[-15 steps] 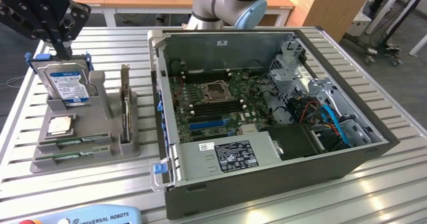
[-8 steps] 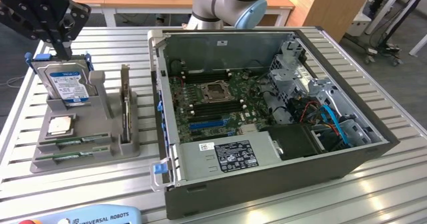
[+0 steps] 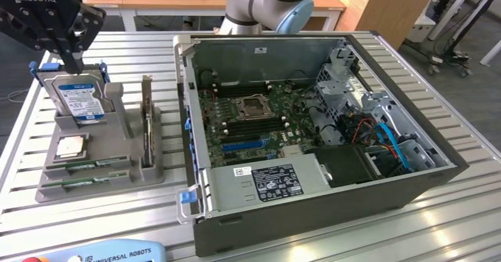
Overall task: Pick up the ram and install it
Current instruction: 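Reach for the ram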
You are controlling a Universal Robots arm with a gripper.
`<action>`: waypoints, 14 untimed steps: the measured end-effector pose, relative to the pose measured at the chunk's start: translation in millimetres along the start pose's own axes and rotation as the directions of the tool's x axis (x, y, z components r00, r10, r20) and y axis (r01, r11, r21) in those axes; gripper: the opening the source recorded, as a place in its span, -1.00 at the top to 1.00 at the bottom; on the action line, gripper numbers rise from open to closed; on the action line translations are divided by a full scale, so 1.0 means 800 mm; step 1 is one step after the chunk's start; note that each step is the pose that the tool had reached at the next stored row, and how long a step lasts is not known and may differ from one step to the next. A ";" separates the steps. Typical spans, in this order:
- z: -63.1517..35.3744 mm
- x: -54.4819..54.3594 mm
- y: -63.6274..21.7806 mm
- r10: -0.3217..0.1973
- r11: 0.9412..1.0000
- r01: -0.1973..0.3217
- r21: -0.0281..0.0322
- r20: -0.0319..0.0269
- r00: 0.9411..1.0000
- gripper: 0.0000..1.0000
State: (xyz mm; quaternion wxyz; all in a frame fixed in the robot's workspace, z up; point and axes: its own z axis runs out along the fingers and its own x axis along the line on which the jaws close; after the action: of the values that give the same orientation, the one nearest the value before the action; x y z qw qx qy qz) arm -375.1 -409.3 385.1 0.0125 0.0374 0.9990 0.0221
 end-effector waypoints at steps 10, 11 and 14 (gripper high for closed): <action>-0.001 -0.002 -0.021 0.000 1.000 0.000 0.000 0.000 1.000 0.80; -0.001 -0.002 -0.023 0.000 1.000 0.000 0.000 0.000 1.000 0.80; -0.001 -0.002 -0.029 0.000 1.000 0.000 0.000 0.000 1.000 0.80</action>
State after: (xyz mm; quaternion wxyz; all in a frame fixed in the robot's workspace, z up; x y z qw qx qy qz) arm -375.1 -432.6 385.1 0.0125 0.0374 0.9990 0.0221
